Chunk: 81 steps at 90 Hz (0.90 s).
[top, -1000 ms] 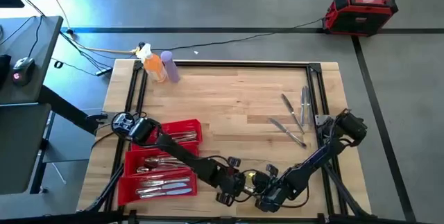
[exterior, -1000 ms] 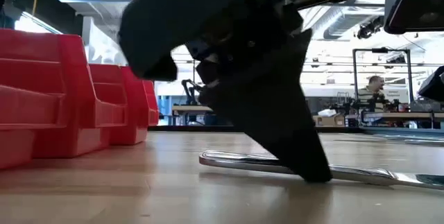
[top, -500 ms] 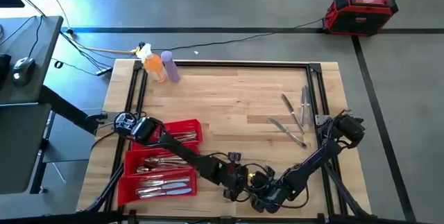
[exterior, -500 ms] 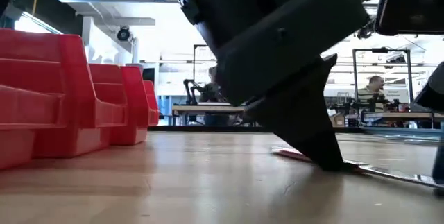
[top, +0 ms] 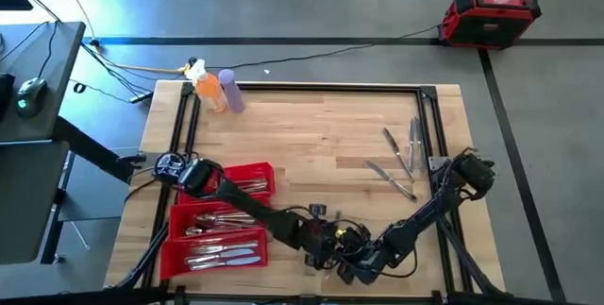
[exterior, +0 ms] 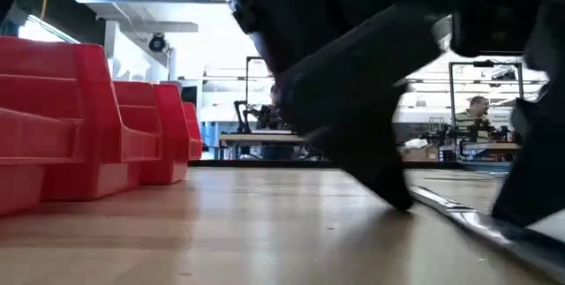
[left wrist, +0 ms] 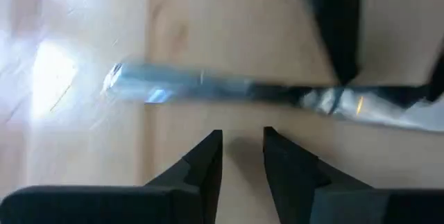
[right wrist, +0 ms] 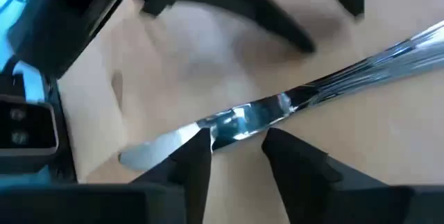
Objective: Sort silverware
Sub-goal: Put the silver knife in the bottom red bin
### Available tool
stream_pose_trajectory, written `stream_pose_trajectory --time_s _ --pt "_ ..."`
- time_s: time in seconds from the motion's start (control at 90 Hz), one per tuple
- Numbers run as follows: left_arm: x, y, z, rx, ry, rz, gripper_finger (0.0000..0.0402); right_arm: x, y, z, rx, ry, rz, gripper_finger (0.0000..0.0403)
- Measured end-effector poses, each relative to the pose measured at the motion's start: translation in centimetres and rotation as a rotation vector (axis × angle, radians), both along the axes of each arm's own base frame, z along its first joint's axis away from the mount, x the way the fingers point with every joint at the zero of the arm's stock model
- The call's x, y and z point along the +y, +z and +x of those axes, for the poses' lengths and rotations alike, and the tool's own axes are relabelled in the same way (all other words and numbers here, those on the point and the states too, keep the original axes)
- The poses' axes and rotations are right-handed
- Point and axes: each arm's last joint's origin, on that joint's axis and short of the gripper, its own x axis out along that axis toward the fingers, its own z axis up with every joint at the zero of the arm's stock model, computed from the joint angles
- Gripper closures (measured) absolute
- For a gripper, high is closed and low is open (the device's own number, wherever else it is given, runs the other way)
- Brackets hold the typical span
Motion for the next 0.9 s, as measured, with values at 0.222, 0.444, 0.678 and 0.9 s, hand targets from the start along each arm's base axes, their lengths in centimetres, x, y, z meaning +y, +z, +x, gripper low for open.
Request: stream_pose_trajectory --time_s 0.222,0.444,0.678,0.9 --pt "-2.2 0.8 -0.8 0.028 -0.092 -0.192 0.0321 -0.3 0.0 0.3 -0.011 -0.037 0.013 0.0254" --pt "-2.6 -1.3 0.2 0.003 -0.115 -0.232 0.035 -0.3 -0.1 0.5 -0.021 -0.06 0.029 0.0254" --pt "-1.2 -2.1 1.5 -0.04 -0.097 -0.267 0.0375 -0.4 -1.2 1.1 -0.034 -0.088 0.07 0.0254" --pt "-0.7 -2.6 1.7 -0.042 -0.086 -0.214 0.0382 -0.2 -1.2 1.1 -0.041 -0.056 0.053 0.0254"
